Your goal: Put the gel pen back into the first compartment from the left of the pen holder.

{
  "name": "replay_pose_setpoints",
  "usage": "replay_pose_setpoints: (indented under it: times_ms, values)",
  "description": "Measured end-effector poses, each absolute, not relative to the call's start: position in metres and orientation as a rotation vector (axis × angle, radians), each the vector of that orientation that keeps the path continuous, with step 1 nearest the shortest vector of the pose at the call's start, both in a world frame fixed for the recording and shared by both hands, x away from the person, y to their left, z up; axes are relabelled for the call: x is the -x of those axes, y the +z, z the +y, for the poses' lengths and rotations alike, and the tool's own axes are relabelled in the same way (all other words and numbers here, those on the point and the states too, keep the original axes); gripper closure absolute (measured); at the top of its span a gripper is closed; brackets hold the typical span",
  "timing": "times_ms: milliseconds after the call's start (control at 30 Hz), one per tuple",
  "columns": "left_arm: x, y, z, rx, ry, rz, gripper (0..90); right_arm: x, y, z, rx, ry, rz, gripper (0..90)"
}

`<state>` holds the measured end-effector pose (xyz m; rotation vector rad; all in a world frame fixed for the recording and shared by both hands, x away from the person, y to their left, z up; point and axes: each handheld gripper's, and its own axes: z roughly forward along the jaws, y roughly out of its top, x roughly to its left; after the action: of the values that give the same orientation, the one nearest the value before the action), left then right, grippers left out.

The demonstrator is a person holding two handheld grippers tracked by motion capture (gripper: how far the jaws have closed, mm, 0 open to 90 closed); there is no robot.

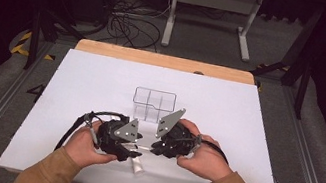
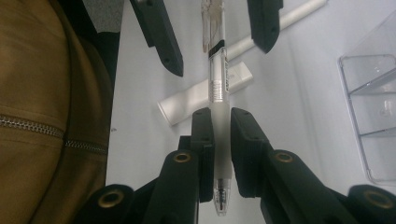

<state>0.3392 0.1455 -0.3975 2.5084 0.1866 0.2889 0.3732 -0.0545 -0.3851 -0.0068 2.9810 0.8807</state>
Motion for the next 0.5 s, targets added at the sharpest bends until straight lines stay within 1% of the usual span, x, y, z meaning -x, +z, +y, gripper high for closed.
replay_pose_setpoints:
  times_ms: [67,300,400,500]
  values:
    - [-0.340,-0.399,0.142,-2.534,0.276,0.179,48.3,-0.373,-0.386,-0.054,0.004,0.881,2.981,80.6]
    - [-0.340,-0.401,0.133,-2.573,0.283,0.150,58.2,-0.372,-0.387,-0.053,0.004,0.877,2.986,80.6]
    - [-0.340,-0.403,0.131,-2.576,0.288,0.145,63.7,-0.372,-0.387,-0.053,0.005,0.881,2.988,80.5]
    - [-0.341,-0.403,0.131,-2.583,0.264,0.144,68.9,-0.372,-0.387,-0.053,-0.003,0.875,3.005,80.5]
